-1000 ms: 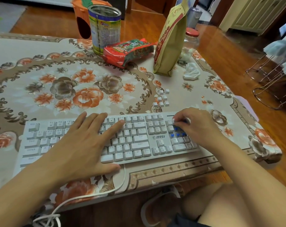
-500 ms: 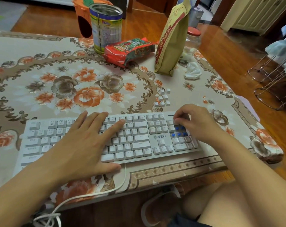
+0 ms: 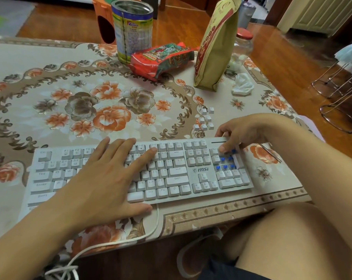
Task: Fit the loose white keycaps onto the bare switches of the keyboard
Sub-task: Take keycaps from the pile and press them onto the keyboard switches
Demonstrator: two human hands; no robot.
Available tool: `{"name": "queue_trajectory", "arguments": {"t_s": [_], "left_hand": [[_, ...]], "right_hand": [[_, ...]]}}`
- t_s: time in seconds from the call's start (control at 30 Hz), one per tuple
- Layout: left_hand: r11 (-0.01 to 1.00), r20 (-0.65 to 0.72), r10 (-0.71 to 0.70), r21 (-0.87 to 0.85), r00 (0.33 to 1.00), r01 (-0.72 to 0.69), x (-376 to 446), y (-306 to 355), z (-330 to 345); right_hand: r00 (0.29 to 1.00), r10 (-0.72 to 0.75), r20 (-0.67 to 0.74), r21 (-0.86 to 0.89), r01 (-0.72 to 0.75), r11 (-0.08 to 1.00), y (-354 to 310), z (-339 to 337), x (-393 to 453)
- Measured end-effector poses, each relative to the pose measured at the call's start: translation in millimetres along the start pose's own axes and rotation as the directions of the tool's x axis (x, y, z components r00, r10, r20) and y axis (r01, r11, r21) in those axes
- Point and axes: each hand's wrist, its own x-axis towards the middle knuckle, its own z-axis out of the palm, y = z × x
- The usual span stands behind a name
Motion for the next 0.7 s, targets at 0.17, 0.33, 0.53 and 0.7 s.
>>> {"name": "queue_trajectory", "arguments": {"t_s": [0.17, 0.33, 0.53, 0.7], "left_hand": [[1.0, 0.008, 0.005, -0.001, 1.0, -0.005, 0.8, -1.8, 1.1], [1.0, 0.0, 0.004, 0.001, 1.0, -0.004, 1.2, 0.2, 0.0], [1.0, -0.018, 0.013, -0.006, 1.0, -0.013, -0.1, 0.3, 1.9], [1.0, -0.027, 0.014, -0.02, 1.0, -0.014, -0.3, -0.9, 2.5]], "right_hand": [[0.994, 0.024, -0.111, 0.01, -0.023, 1.0, 5.5, 8.7, 1.5], [0.982, -0.021, -0.19, 0.027, 0.026, 0.999, 14.2, 15.0, -6.8], [0.923, -0.147, -0.357, -0.017, 0.151, 0.988, 5.0, -4.2, -15.2], [0.741, -0.489, -0.46, -0.402, 0.318, 0.859, -36.1, 1.0, 11.3]]}}
